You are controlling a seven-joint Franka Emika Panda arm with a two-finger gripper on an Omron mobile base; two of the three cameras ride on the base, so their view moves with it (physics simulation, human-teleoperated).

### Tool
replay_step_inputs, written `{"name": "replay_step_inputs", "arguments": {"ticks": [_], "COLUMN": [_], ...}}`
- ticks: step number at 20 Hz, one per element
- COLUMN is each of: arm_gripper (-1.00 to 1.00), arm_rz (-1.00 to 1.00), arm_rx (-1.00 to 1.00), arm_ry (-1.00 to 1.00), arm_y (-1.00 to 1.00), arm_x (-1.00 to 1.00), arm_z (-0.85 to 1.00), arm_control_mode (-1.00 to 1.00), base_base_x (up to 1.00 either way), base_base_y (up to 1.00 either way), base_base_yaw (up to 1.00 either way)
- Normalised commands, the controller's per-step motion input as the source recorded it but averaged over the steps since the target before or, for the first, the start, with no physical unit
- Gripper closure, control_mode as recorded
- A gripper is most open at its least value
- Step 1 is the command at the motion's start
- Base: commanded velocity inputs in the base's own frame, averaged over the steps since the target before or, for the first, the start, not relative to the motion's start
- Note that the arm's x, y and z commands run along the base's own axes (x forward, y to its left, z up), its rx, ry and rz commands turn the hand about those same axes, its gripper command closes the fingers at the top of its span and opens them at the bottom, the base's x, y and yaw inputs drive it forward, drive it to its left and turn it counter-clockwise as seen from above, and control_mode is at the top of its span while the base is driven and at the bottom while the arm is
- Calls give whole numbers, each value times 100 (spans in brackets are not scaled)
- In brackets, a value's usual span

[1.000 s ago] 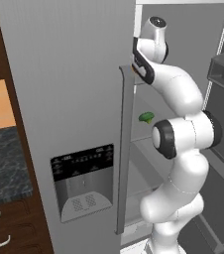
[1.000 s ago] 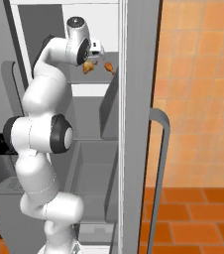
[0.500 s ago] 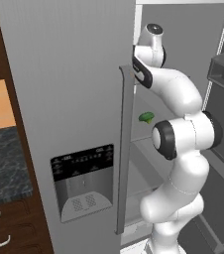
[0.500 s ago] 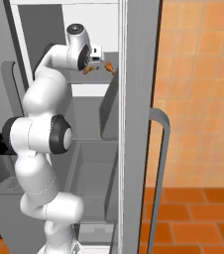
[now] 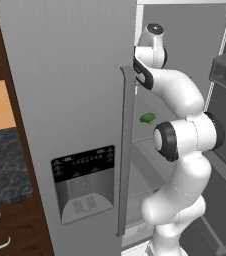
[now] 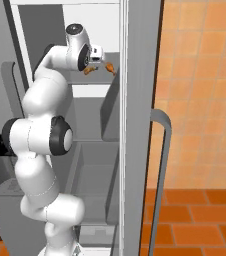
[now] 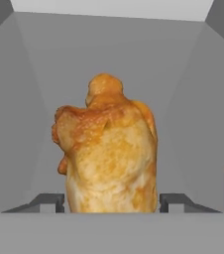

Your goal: Place one broccoli and one chicken drumstick in each tupperware on the nearby counter, to pack two identical lunches.

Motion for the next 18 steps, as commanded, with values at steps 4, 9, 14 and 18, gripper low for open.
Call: {"name": "replay_step_inputs", "arguments": {"ticks": [4,9,14,18], "arm_gripper": [100,100,100,100], "arm_rz": [0,0,0,0], "arm_rx": [0,2,7,1], "arm_ry": [-1,-25,-21,2], "arm_y": [0,-24,-47,-13], "arm_x": [-6,-89,-100,-100], "arm_z": [0,0,0,0], "arm_control_mode": [-100,-100,-100,-100], "base_base_x": [0,0,0,0], "base_base_y": [0,0,0,0], "base_base_yaw": [0,0,0,0]}}
